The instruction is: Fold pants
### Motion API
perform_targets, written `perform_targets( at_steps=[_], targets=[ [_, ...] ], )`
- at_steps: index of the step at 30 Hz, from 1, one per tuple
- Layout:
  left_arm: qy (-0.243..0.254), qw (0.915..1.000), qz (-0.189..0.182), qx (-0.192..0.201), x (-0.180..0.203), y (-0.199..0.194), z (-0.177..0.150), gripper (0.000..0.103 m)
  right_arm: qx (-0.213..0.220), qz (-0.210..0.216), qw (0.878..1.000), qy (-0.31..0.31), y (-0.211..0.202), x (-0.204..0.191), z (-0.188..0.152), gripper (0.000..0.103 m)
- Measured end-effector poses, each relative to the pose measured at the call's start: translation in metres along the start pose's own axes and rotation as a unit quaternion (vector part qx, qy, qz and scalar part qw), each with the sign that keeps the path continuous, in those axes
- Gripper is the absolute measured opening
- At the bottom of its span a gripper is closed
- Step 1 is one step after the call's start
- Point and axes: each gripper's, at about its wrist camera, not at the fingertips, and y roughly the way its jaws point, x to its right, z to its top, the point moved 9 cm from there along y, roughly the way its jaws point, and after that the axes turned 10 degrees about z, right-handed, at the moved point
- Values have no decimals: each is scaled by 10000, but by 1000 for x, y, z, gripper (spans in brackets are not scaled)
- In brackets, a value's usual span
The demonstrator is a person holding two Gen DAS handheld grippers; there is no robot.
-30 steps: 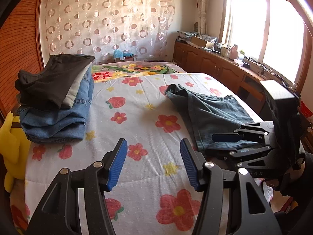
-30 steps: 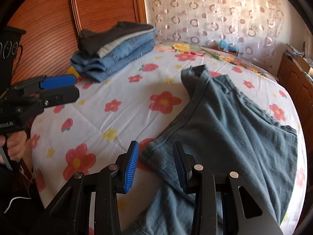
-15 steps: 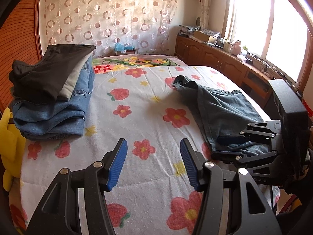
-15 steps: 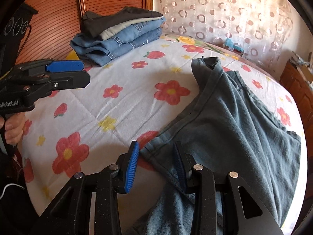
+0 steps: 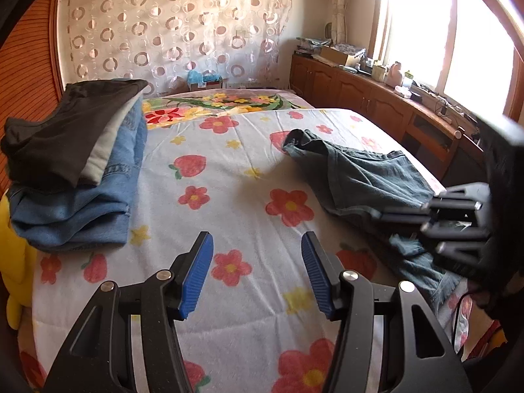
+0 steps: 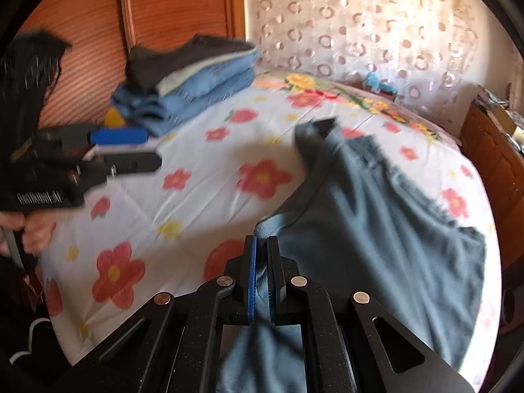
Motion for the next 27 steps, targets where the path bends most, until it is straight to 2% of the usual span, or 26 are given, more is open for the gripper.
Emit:
perform_targets(
  at_steps=[8,18,27],
  targets=[
    [180,9997,-141,-59,26,13,14,57,323,-224,9992,112,-37,34,16,5],
    [403,9988,-249,-150,54,27,27,57,611,-535,9962,324,-73,74,18,5],
    [542,9977,-307,-249,71,42,37,57,683,-677,9943,466,-71,99,24,5]
  ],
)
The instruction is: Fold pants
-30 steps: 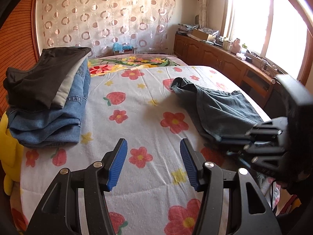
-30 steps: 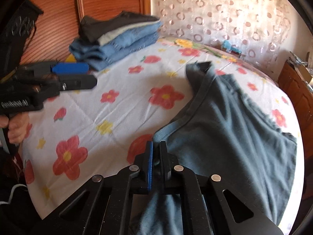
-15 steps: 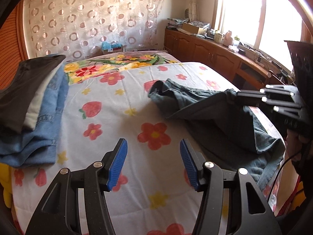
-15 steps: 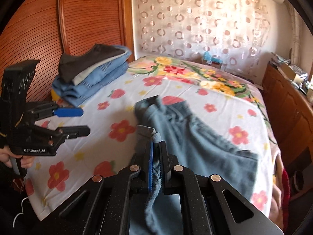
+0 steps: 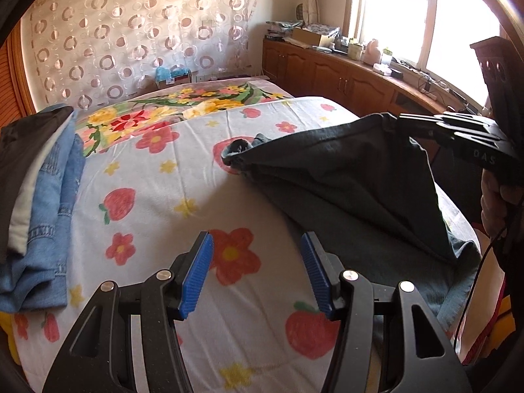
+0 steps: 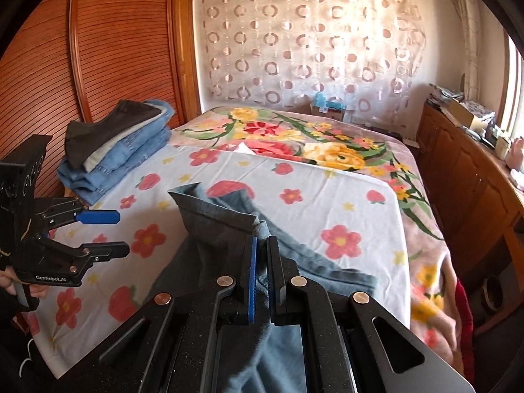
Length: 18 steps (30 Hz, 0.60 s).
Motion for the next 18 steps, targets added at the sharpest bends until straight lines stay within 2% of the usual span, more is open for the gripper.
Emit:
perform_targets(
  at_steps=[8,18],
  targets=[
    [38,9999,-76,-117,7,20,12,57,-69,14,9999,110,23,20,2,5],
    [135,9997,-48,-204,11,48,33,57,-238,-211,9986,419,42,56,-1,5]
  ],
)
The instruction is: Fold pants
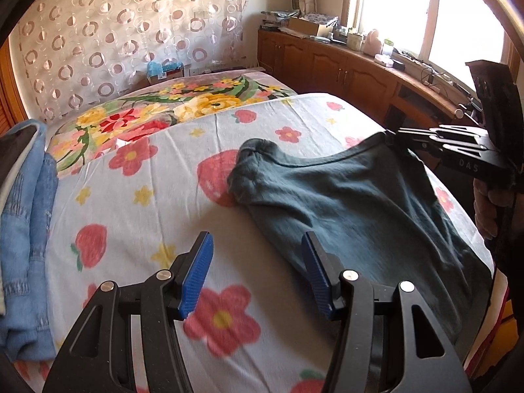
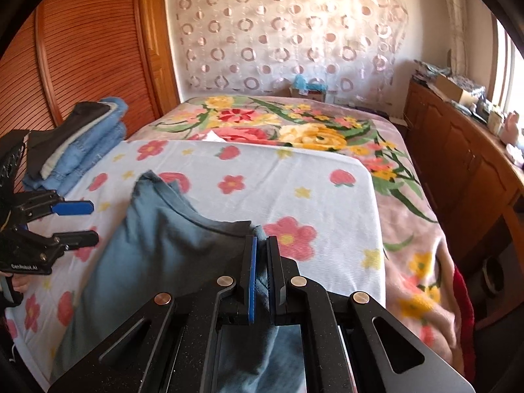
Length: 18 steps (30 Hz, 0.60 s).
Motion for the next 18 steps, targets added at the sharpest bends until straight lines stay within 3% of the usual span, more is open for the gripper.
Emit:
perform_targets(
  at_steps=[12,13,16,18],
  targets=[
    [10,9999,-15,-138,-2,26,14,57,-80,-162,9995,255,6,12,-1,3],
    [7,9999,-15,-151,-3,27,16,57,-65,-109,9996,271,5,10,0,5],
    [33,9999,2,-151,-4,30,18,57,-134,-125,9994,287,5,11,-3,35],
    [23,9999,9,-150,-6,31,19,57,-187,-81,9993,315,8,13,-5,36]
  ],
)
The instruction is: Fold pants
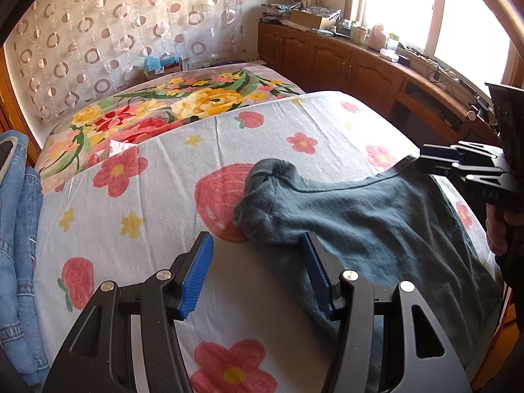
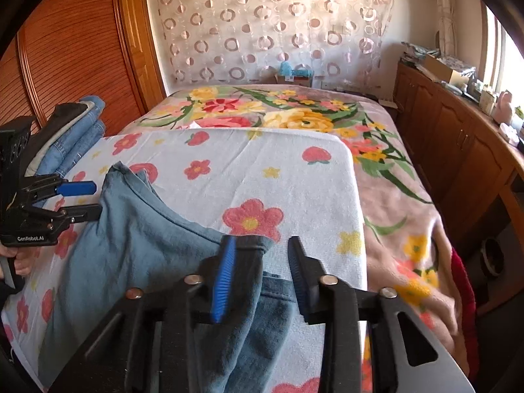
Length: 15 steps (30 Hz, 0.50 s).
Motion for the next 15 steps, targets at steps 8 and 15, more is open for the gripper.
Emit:
perform_targets(
  at_steps=[8,15],
  targets=[
    [-19,10000,0,5,0,0,2,57,-147,229,9996,-7,10,7,4,4],
    [1,10000,-18,62,4,-4,3,57,459,-179,9988,-7,-36,23,10,3]
  ],
)
